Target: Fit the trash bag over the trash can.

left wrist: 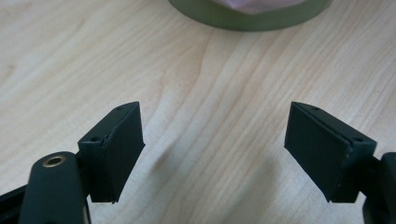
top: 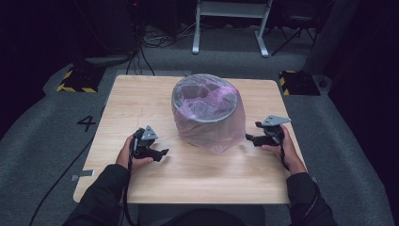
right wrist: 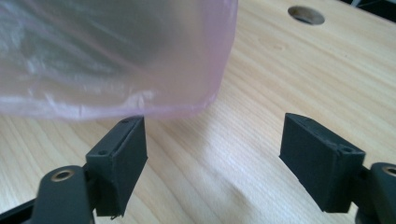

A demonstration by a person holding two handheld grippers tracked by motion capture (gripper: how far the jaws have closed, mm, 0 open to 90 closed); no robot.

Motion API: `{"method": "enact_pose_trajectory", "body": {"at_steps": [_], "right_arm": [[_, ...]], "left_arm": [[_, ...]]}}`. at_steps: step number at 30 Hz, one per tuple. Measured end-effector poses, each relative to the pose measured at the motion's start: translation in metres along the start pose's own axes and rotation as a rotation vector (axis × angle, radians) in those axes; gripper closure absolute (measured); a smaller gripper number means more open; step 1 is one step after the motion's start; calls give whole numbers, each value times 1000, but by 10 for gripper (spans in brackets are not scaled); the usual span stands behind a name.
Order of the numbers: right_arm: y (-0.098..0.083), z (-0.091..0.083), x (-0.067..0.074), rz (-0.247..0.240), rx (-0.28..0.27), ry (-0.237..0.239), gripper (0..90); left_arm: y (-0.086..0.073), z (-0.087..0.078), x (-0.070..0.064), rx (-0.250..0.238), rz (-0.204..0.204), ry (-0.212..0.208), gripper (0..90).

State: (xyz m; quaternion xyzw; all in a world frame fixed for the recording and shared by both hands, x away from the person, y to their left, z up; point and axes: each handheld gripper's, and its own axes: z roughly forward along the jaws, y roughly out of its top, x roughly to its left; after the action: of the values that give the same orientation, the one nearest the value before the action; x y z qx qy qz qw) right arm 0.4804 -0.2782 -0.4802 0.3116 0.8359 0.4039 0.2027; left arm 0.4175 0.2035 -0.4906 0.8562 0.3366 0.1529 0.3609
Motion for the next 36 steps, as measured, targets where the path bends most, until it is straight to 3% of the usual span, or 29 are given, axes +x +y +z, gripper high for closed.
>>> {"method": "enact_pose_trajectory", "body": {"at_steps": [6, 12, 18, 25, 36], "right_arm": [[-7, -5, -7, 6, 32, -3, 214], [-3, -15, -14, 52, -18, -31, 222], [9, -26, -15, 52, -50, -50, 228], [27, -38, -14, 54, -117, -36, 227], [58, -38, -11, 16, -159, -42, 228]], "left_arm": [[-5, 0, 0, 11, 0, -13, 200], [-8, 4, -1, 33, 4, -1, 196], [-10, 6, 1, 23, -20, -7, 160], [-10, 9, 2, 20, -36, 2, 125], [-9, 10, 2, 25, -39, 9, 100]]}}
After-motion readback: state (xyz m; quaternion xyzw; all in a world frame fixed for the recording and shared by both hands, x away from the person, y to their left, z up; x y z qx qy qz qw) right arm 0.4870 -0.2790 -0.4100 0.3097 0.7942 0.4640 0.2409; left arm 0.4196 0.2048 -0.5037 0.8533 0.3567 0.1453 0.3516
